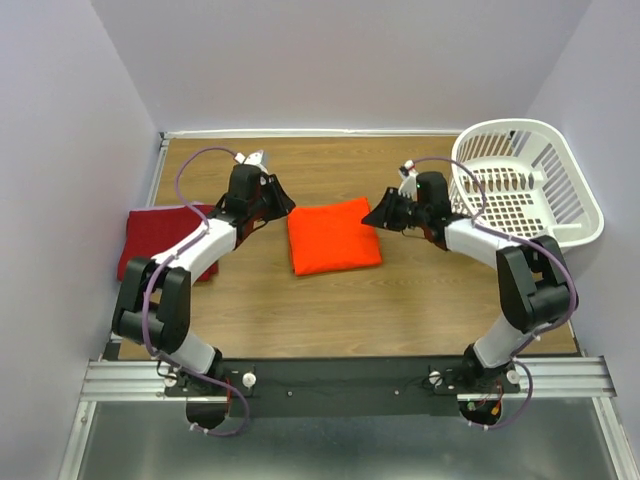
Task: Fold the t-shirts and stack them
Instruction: Fold the tshirt
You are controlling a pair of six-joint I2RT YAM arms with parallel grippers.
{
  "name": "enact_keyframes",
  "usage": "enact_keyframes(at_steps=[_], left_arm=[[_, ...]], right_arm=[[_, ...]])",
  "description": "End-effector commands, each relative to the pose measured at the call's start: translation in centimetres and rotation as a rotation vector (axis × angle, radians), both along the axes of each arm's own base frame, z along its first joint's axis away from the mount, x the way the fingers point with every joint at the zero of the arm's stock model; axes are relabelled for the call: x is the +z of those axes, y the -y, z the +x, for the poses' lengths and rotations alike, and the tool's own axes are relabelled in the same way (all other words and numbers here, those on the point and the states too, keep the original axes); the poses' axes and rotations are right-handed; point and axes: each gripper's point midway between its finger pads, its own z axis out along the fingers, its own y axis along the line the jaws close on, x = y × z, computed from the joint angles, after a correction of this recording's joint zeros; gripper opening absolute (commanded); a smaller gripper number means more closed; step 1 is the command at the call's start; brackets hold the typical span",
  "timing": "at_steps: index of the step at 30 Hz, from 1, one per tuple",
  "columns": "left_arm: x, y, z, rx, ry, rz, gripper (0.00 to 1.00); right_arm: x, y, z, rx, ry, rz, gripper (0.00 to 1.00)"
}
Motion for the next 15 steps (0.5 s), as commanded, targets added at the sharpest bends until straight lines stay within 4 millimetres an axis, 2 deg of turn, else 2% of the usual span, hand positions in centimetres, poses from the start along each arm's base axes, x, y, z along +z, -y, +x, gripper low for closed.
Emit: enact_keyframes(at_steps=[1, 3, 4, 6, 7, 9, 12, 13, 14, 15], left_arm=[[-3.0, 1.5, -1.8, -0.064, -0.047, -0.071, 0.35], [-4.4, 1.7, -1.8, -0.061, -0.068, -0.084, 0.33], [-5.9, 2.0, -1.8, -0.073, -0.105, -0.086, 0.33], [-7.2, 2.1, -1.6, -0.069, -0.137, -0.084, 0.32], [-8.5, 2.1, -1.7, -0.064, -0.169, -0.077, 0.32], [-9.5, 1.9, -1.5, -0.05, -0.188, -0.068, 0.32], [-9.6, 1.2, -1.5, -0.024, -0.198, -0.053, 0.33], [-8.7, 0.8, -1.2, -0.01, -0.177, -0.047, 0.33], [-8.1, 0.5, -1.1, 0.0, -0.165, -0.038, 0.34], [-7.7, 0.0, -1.3, 0.014, -0.17, -0.024, 0.37]], right_arm=[[-0.9, -0.5, -2.0, -0.001, -0.026, 0.098, 0.32], [-3.1, -0.1, -3.1, -0.009, -0.07, 0.086, 0.32], [-3.9, 0.0, -3.2, -0.02, -0.076, 0.084, 0.32], [-5.9, 0.7, -3.9, -0.046, -0.108, 0.055, 0.32], [-6.5, 1.0, -4.1, -0.054, -0.115, 0.044, 0.32], [-8.0, 1.8, -4.8, -0.076, -0.143, 0.016, 0.32], [-8.4, 2.8, -5.0, -0.105, -0.135, -0.024, 0.32], [-8.3, 3.1, -4.8, -0.11, -0.123, -0.055, 0.32], [-7.9, 3.2, -4.8, -0.102, -0.116, -0.067, 0.32], [-6.5, 3.2, -4.5, -0.093, -0.077, -0.067, 0.32]])
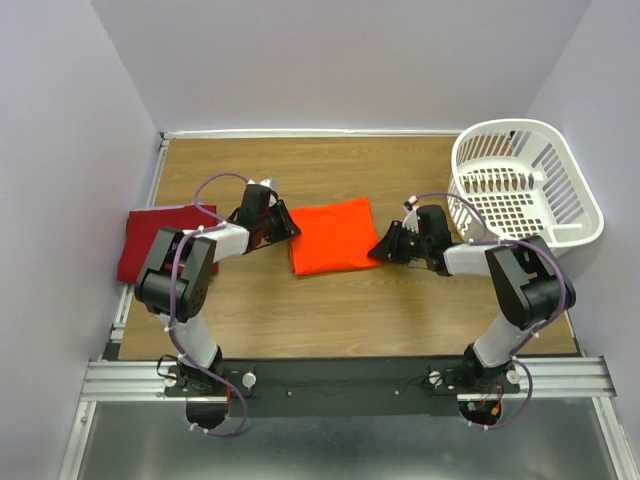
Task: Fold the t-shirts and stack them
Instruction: Fold the tshirt, then neatly place the folded tshirt to the corner
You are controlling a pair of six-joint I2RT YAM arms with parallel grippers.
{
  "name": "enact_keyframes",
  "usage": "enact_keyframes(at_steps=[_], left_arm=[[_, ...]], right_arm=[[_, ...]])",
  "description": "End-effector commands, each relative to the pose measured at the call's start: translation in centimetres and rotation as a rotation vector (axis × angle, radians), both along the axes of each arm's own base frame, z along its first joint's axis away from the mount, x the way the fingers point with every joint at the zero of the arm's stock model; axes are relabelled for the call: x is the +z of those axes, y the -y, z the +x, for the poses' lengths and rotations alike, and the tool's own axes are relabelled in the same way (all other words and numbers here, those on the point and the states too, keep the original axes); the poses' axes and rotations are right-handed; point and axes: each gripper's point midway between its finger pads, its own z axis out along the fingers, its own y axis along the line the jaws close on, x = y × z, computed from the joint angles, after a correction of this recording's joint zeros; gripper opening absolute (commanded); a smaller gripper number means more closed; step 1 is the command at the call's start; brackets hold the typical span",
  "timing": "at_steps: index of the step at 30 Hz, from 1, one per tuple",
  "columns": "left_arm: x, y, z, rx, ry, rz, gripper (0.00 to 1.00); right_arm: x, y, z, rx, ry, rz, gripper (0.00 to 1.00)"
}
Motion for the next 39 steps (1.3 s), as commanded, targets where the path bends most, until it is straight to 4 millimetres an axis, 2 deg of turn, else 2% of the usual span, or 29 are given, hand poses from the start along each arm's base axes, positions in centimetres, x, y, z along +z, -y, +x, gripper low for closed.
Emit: enact_keyframes(at_steps=[1, 2, 3, 4, 6, 7, 9, 10, 11, 12, 13, 14, 15, 16, 17, 18, 19, 20, 21, 22, 23, 24, 25, 26, 28, 30, 34, 35, 39], left_arm=[[3.9, -1.7, 0.8, 0.059, 0.082, 0.047, 0.39], [4.8, -2.2, 0.7, 0.07, 0.088, 0.068, 0.43], [5.9, -2.6, 0.8, 0.085, 0.111, 0.084, 0.45], [8.4, -3.7, 1.2, 0.117, 0.175, 0.116, 0.48], [10.4, -4.9, 0.7, 0.148, 0.208, 0.156, 0.55], [12.9, -6.1, 0.7, 0.199, 0.268, 0.18, 0.59], [14.7, -7.6, 0.0, 0.223, 0.305, 0.223, 0.65], [16.7, -8.7, -0.3, 0.262, 0.35, 0.238, 0.69], [17.7, -9.4, -0.6, 0.277, 0.372, 0.256, 0.69], [17.9, -10.1, -1.1, 0.276, 0.376, 0.292, 0.74], [19.1, -11.0, -1.6, 0.304, 0.406, 0.315, 0.76], [19.0, -11.8, -1.9, 0.319, 0.404, 0.338, 0.77], [18.8, -12.5, -2.4, 0.32, 0.398, 0.372, 0.77], [18.6, -13.4, -3.0, 0.343, 0.398, 0.394, 0.77], [18.0, -13.8, -3.4, 0.348, 0.389, 0.411, 0.77], [17.6, -14.6, -3.6, 0.365, 0.381, 0.424, 0.78], [17.4, -15.1, -4.0, 0.374, 0.383, 0.431, 0.78], [15.9, -15.9, -4.3, 0.387, 0.356, 0.441, 0.78], [15.4, -16.3, -4.4, 0.396, 0.346, 0.44, 0.78], [14.7, -16.4, -4.6, 0.386, 0.333, 0.432, 0.78], [14.3, -16.7, -4.5, 0.389, 0.323, 0.434, 0.78], [13.9, -16.8, -4.6, 0.386, 0.317, 0.436, 0.78], [13.6, -17.4, -4.4, 0.396, 0.308, 0.441, 0.78], [13.9, -17.6, -4.2, 0.397, 0.312, 0.44, 0.78], [14.1, -18.4, -3.9, 0.414, 0.319, 0.426, 0.78], [14.0, -18.7, -3.9, 0.417, 0.316, 0.402, 0.78], [13.7, -18.8, -3.7, 0.404, 0.311, 0.369, 0.78], [13.6, -18.8, -3.7, 0.402, 0.307, 0.367, 0.78], [13.1, -18.7, -3.6, 0.383, 0.302, 0.364, 0.78]], right_arm=[[2.1, 1.3, 0.9, -0.001, 0.099, -0.086, 0.32], [3.4, 1.1, 1.5, 0.009, 0.135, -0.093, 0.32], [4.2, 1.2, 1.0, 0.022, 0.134, -0.119, 0.32], [5.8, 0.5, 1.7, 0.051, 0.199, -0.164, 0.35], [7.0, -0.2, 1.5, 0.086, 0.237, -0.22, 0.38], [7.1, -1.3, 0.2, 0.149, 0.237, -0.264, 0.4], [8.1, -2.6, 0.1, 0.178, 0.268, -0.337, 0.48], [7.8, -4.4, -1.0, 0.249, 0.284, -0.371, 0.5], [7.4, -4.8, -1.0, 0.253, 0.291, -0.424, 0.56], [8.1, -5.9, -1.1, 0.277, 0.305, -0.447, 0.57], [8.0, -7.7, -2.4, 0.339, 0.329, -0.477, 0.58], [6.8, -8.3, -2.5, 0.354, 0.32, -0.528, 0.58], [6.6, -9.0, -2.7, 0.365, 0.332, -0.565, 0.58], [7.1, -11.1, -3.5, 0.413, 0.364, -0.582, 0.58], [6.9, -11.9, -3.8, 0.43, 0.375, -0.603, 0.59], [5.5, -12.3, -3.8, 0.44, 0.371, -0.661, 0.59], [6.4, -14.3, -4.5, 0.476, 0.41, -0.67, 0.59], [4.8, -14.6, -4.5, 0.487, 0.404, -0.731, 0.61], [4.8, -15.3, -4.5, 0.495, 0.419, -0.754, 0.61], [4.3, -16.0, -5.5, 0.531, 0.427, -0.792, 0.61], [4.9, -17.0, -5.2, 0.528, 0.451, -0.802, 0.62], [4.6, -17.1, -5.0, 0.52, 0.462, -0.839, 0.62], [3.3, -17.1, -5.3, 0.539, 0.447, -0.881, 0.62], [3.5, -17.9, -5.5, 0.546, 0.465, -0.889, 0.62], [2.5, -18.1, -5.7, 0.562, 0.473, -0.937, 0.63], [2.5, -18.5, -5.4, 0.555, 0.491, -0.963, 0.63], [1.6, -19.1, -5.5, 0.581, 0.508, -1.023, 0.62], [0.7, -19.1, -5.6, 0.6, 0.504, -1.046, 0.62], [-0.9, -19.0, -5.8, 0.632, 0.501, -1.099, 0.59]])
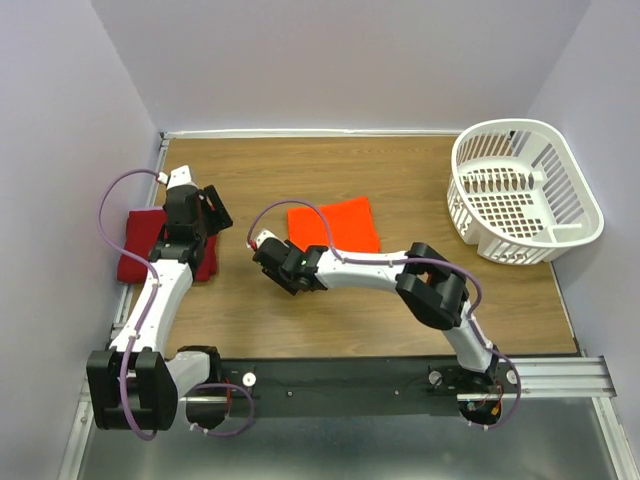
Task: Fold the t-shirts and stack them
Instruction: Neatly place the folded tshirt to the corner
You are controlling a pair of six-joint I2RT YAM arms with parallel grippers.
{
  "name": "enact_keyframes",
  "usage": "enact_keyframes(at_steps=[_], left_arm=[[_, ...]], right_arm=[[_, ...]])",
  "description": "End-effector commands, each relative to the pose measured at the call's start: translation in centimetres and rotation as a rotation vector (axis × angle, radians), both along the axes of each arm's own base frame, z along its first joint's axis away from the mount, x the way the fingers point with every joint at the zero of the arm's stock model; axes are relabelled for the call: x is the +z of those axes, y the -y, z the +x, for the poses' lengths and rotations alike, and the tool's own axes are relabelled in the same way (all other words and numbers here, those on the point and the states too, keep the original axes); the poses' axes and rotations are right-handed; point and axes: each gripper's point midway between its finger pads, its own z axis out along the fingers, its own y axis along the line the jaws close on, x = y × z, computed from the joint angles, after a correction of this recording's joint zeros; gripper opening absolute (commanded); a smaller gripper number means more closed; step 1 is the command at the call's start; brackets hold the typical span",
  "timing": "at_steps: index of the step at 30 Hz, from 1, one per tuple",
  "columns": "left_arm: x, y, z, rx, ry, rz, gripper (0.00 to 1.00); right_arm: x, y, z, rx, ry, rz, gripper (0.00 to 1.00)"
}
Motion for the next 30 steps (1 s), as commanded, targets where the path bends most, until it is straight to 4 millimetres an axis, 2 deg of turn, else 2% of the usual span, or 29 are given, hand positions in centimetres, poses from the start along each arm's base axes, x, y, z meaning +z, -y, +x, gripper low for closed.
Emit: enact_keyframes(at_steps=[1, 4, 8, 9, 11, 13, 15, 19, 22, 24, 25, 27, 30], left_arm=[[-0.3, 0.9, 0.4, -0.067, 0.012, -0.015, 0.78], [-0.5, 1.5, 0.5, -0.101, 0.015, -0.032, 0.78], [-1.2, 2.6, 0.7, -0.153, -0.005, -0.063, 0.78], [-1.5, 2.8, 0.9, -0.162, -0.012, -0.071, 0.78], [-2.0, 3.9, 0.8, -0.21, -0.026, -0.112, 0.78], [-2.6, 4.8, 0.7, -0.248, -0.04, -0.149, 0.78], [-4.1, 6.0, 0.3, -0.293, -0.091, -0.201, 0.78], [-7.0, 8.1, -0.5, -0.343, -0.195, -0.297, 0.79], [-8.1, 9.5, -0.8, -0.375, -0.235, -0.337, 0.8], [-8.2, 10.5, -1.0, -0.387, -0.242, -0.386, 0.8], [-8.2, 11.0, -1.0, -0.393, -0.243, -0.401, 0.83], [-8.2, 12.0, -1.0, -0.393, -0.254, -0.454, 0.87], [-7.5, 14.2, -0.7, -0.414, -0.227, -0.507, 0.87]], right_arm=[[-1.9, 1.1, -0.2, 0.014, 0.033, -0.133, 0.58], [-2.8, 1.6, -0.5, 0.011, 0.03, -0.163, 0.53], [-3.1, 2.0, -0.6, -0.001, 0.027, -0.171, 0.38], [-2.7, 2.1, -0.6, -0.006, 0.036, -0.167, 0.28], [-2.3, 2.0, -0.6, -0.011, 0.037, -0.156, 0.15], [-1.7, 1.7, -0.5, -0.011, 0.038, -0.138, 0.09], [-0.5, 1.3, -0.4, -0.017, 0.044, -0.1, 0.01], [2.3, 0.5, 0.2, -0.036, 0.047, 0.017, 0.0], [4.6, 0.3, 0.9, -0.061, 0.04, 0.13, 0.0], [5.1, 0.5, 1.1, -0.073, 0.022, 0.175, 0.0], [6.1, 0.4, 1.3, -0.076, 0.027, 0.21, 0.0], [6.4, 0.8, 1.5, -0.088, 0.021, 0.233, 0.0], [6.5, 1.0, 1.6, -0.092, 0.003, 0.261, 0.0]])
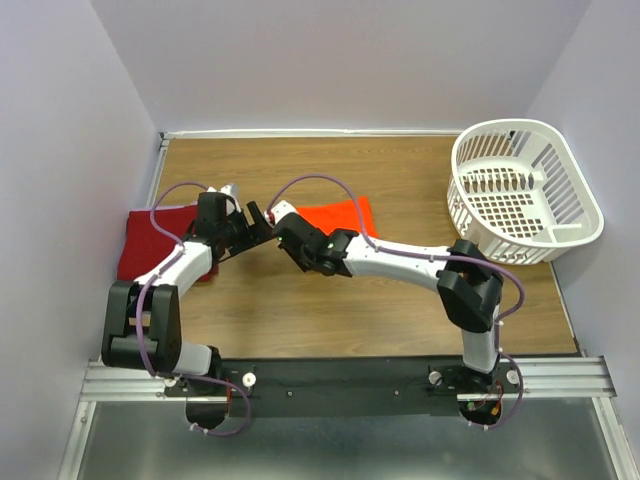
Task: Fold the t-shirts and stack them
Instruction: Neatly place the folded tshirt to the corner
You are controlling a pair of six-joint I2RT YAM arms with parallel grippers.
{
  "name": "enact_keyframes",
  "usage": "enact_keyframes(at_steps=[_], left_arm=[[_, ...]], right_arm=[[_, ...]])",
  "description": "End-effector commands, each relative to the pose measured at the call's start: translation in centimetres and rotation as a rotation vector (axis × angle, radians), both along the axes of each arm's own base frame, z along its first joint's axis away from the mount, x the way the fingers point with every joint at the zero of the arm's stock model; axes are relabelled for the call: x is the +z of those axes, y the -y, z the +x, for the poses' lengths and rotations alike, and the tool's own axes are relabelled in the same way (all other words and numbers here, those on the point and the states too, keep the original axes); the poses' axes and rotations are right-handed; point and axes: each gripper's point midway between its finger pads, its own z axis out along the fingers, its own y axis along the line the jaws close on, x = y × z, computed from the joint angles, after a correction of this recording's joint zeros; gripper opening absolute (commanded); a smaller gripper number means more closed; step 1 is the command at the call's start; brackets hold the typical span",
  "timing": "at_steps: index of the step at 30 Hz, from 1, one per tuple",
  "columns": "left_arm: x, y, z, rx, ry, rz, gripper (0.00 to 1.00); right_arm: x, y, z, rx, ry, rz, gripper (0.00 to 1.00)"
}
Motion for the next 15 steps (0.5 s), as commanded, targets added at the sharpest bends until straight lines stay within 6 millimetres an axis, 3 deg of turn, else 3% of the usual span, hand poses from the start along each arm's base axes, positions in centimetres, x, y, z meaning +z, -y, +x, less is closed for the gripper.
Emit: enact_keyframes(at_steps=[1, 9, 15], left_arm=[[1.3, 3.6, 0.3, -0.022, 0.019, -0.144, 0.87], [-0.2, 8.0, 0.1, -0.035, -0.041, -0.253, 0.87], [-2.6, 9.7, -0.6, -0.031, -0.112, -0.287, 0.88]], right_arm=[[0.7, -0.8, -0.2, -0.001, -0.029, 0.105, 0.0], [1.0, -0.7, -0.2, -0.005, -0.047, 0.158, 0.0], [1.4, -0.6, -0.1, -0.008, -0.043, 0.175, 0.0]])
